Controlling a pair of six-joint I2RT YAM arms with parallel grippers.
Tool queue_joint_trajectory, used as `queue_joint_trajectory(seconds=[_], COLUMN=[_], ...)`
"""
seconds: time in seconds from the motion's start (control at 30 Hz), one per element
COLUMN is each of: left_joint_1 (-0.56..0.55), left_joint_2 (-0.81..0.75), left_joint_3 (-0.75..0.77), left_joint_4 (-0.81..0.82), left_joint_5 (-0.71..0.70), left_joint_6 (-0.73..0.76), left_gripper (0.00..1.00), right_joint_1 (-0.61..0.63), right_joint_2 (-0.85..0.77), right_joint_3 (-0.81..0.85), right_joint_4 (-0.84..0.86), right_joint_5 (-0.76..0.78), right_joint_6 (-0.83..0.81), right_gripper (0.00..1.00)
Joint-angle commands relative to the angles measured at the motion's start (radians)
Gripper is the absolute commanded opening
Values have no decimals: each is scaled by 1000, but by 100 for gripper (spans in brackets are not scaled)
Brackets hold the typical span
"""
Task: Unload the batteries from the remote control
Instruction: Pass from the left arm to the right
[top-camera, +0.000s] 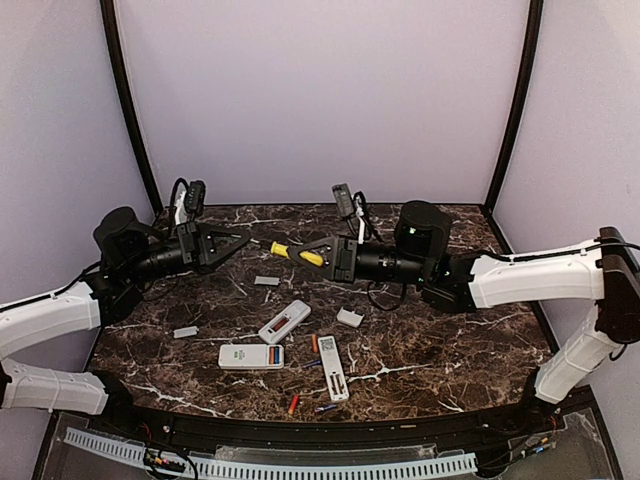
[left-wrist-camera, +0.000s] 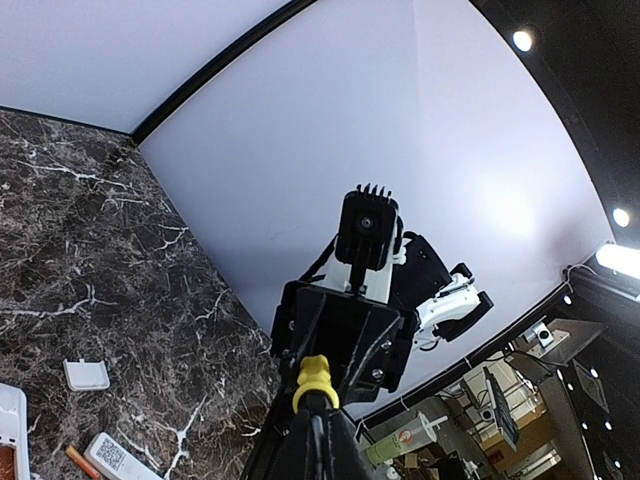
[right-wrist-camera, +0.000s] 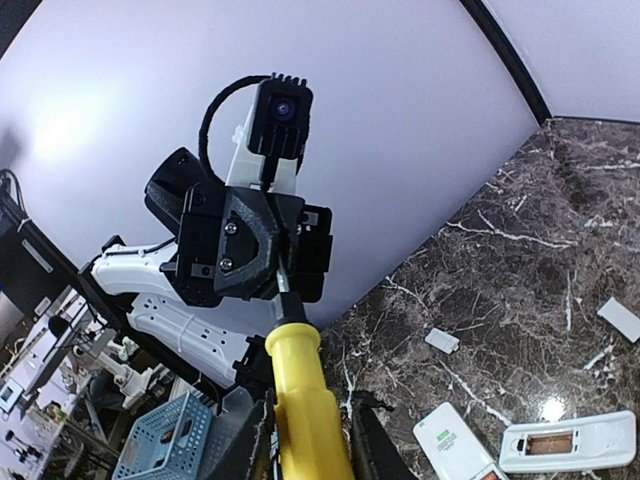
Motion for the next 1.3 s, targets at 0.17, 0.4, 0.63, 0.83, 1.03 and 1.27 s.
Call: queue_joint_trajectory(seconds=[0.17,0.4,0.63,0.83,1.03,1.27], left_joint_1=[3,8,-11,-14,-16,-16], left_joint_2=[-15,-46,-48,-180,-297,-240], left_joint_3=[-7,85,-39,-175,-312,-359], left_joint_4=[-42,-773,-1025,-1047,-997,-846], left_joint_5=[27,-215,-254,-307,-251,-221], left_joint_6=[28,184,149,-7,-114,-135], left_gripper=[10,76,81,81,81,78], right_joint_1=[7,4,4,7,25,31], right_joint_2=[-11,-71,-70,22,86,92], right_joint_3=[4,35,65,74,86,95], right_joint_4=[39,-299,-571,-588,-532,-555], right_joint_5=[27,203,296,239,214,243], right_joint_6=[-12,-149,-297,-280,-245,-236], right_gripper=[0,0,0,0,0,0])
